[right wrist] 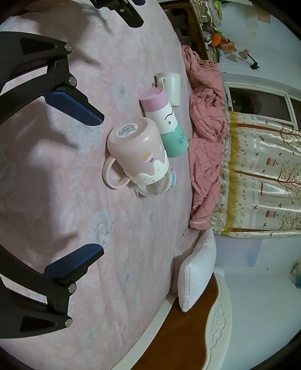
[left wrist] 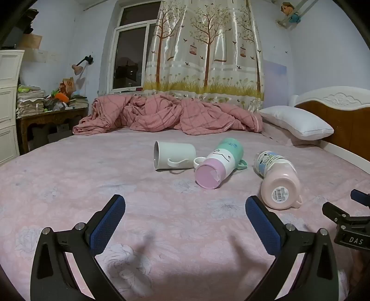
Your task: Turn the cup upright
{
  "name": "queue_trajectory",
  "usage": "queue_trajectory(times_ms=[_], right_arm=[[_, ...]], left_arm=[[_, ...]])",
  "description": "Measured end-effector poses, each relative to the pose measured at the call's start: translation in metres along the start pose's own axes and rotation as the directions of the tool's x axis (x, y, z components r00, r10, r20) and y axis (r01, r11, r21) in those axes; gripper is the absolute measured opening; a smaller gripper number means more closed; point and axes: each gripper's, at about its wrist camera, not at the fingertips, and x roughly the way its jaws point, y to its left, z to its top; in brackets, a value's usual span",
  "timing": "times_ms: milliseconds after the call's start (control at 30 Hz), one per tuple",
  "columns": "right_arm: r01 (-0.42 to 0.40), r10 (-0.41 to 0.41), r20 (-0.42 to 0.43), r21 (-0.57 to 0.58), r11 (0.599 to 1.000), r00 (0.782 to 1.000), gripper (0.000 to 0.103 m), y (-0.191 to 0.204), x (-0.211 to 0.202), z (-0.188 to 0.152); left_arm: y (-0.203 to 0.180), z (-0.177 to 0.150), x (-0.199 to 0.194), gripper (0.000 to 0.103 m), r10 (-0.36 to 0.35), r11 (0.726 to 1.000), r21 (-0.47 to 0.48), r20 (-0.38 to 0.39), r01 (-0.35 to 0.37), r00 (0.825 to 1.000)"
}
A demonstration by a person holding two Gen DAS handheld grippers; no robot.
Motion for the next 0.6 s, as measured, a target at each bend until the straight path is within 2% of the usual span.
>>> queue_trajectory(times_ms=[600], right_arm=[[-0.007, 0.007, -0.005, 0.004, 1.000, 1.000, 0.103, -0.0010, 0.0001, -0.0006]], left_arm=[[0.0007, -0.0001, -0.0017, 0.103, 0.006, 1.000, 0.006, 0.017, -0.006, 1.000]])
